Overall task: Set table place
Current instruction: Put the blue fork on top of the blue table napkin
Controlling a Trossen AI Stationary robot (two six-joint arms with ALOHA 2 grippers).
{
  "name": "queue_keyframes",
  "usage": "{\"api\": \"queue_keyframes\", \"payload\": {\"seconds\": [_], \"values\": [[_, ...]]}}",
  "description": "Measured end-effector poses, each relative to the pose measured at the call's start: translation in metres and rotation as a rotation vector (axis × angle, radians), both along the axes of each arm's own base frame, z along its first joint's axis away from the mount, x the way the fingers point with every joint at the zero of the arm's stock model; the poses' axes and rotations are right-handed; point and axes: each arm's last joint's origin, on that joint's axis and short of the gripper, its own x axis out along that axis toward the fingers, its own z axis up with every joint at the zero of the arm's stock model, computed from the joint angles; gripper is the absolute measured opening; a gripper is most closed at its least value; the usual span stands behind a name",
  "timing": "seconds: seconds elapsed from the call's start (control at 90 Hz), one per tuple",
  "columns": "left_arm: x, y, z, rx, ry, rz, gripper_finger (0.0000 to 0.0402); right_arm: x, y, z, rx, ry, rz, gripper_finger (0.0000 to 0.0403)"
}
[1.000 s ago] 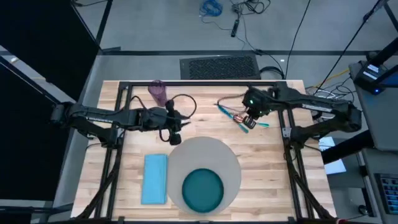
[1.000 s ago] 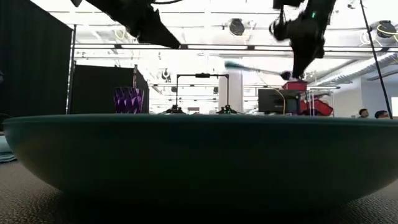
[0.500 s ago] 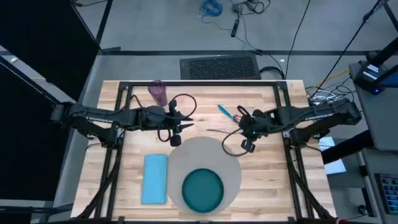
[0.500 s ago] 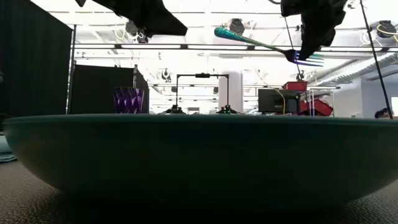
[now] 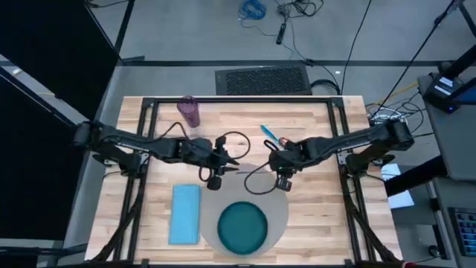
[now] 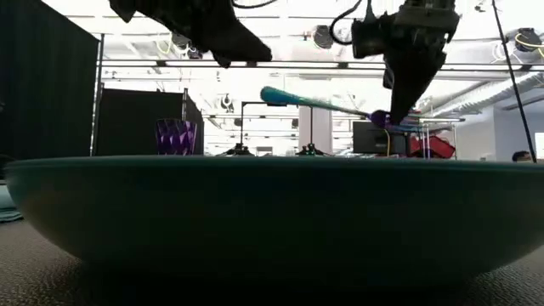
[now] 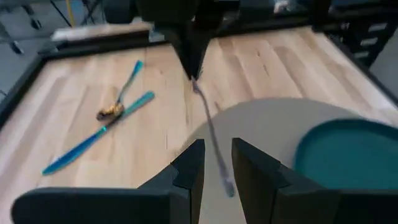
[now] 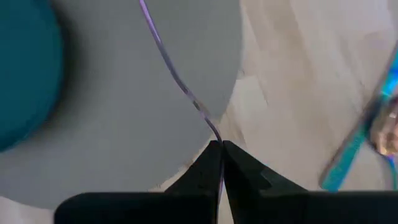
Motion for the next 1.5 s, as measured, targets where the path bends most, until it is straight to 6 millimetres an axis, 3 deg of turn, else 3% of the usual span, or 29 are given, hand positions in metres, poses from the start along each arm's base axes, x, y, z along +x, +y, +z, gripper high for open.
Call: {"api": "queue_keyframes", "payload": {"seconds": [0.322, 0.822, 1.2, 1.5], "values": [[0.005, -0.003, -0.018, -0.05, 0.101, 0.002, 0.0067, 0.003, 0.001, 0.0, 0.002, -0.031, 0.023, 0.0], [0.004, -0.005, -0.018, -0.101, 0.116, 0.003, 0.0067, 0.004, 0.0, 0.001, -0.006, -0.041, 0.035, 0.0], [0.004, -0.008, -0.019, -0.106, 0.123, -0.004, 0.0067, 0.014, -0.003, 0.005, -0.009, -0.144, 0.05, 0.0], [0.015, -0.008, -0.048, -0.119, 0.215, 0.014, 0.0067, 0.018, -0.004, 0.007, -0.011, -0.184, 0.067, 0.0]]}}
